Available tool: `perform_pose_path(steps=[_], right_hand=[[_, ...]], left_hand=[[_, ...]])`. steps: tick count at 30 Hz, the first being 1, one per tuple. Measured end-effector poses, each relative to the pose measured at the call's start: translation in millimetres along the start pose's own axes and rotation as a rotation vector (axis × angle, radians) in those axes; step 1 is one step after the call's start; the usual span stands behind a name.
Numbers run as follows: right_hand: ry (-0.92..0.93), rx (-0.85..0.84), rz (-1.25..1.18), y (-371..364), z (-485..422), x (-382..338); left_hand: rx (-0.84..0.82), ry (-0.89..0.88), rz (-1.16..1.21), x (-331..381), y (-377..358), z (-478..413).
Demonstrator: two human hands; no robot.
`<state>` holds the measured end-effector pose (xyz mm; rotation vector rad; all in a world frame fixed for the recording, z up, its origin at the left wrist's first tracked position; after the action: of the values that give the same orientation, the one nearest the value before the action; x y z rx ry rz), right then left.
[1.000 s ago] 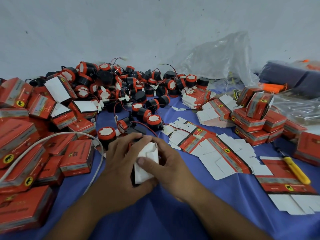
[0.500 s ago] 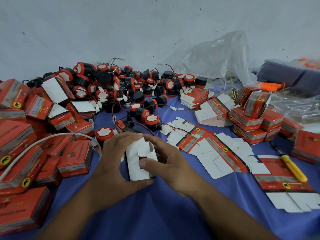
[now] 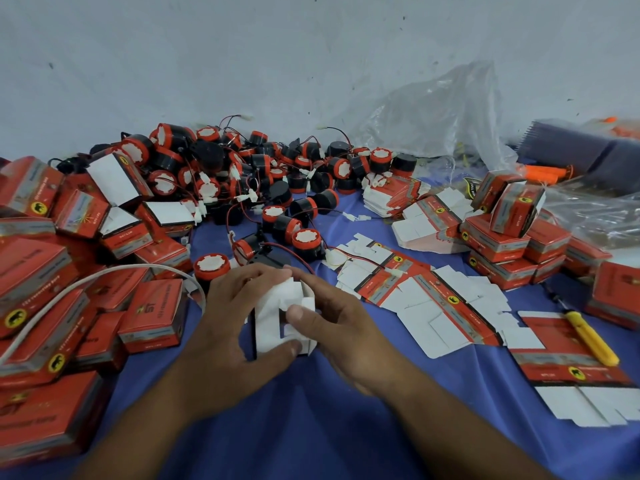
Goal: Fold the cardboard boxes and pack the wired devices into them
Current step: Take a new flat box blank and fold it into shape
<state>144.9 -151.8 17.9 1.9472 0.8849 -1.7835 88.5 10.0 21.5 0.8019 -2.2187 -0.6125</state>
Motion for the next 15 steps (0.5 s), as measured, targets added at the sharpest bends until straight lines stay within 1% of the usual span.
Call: perform_pose_path(steps=[2, 5, 8, 10, 12, 15], right_hand=[[-0.018, -0.039, -0.070, 0.8, -0.7, 1.7], [-0.033, -0.096, -0.112, 1.8, -0.8, 5.8], [-0.075, -0.101, -0.150, 4.2, -0.7, 8.1], [-0.049, -0.070, -0.077, 3.5, -1.3, 8.0], [-0.020, 0.010, 0.010, 1.2, -1.4, 7.1], [0.000, 0.099, 0.066, 1.4, -0.9, 9.1]], left_hand=[[-0.007, 0.024, 0.001, 0.0, 0.8, 1.1], [-0.005, 0.041, -0.019, 0.9, 0.9, 1.0], [-0.007, 0.052, -0.033, 1.5, 0.6, 0.8], [-0.008, 0.047, -0.032, 2.0, 0.9, 1.0], [-0.018, 0.031, -0.035, 2.4, 0.2, 1.2], [-0.050, -0.003, -0.068, 1.5, -2.2, 2.0]])
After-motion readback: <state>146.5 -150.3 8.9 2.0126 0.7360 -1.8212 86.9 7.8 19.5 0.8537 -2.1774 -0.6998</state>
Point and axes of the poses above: each hand's wrist, its own z-axis away from the middle knuckle, its own y-axis out of the back of the hand, x = y × z, the point moved 1 cm from there along -z, towards the middle knuckle, and after that the axes turned 6 degrees about -y, right-handed, at the moved point
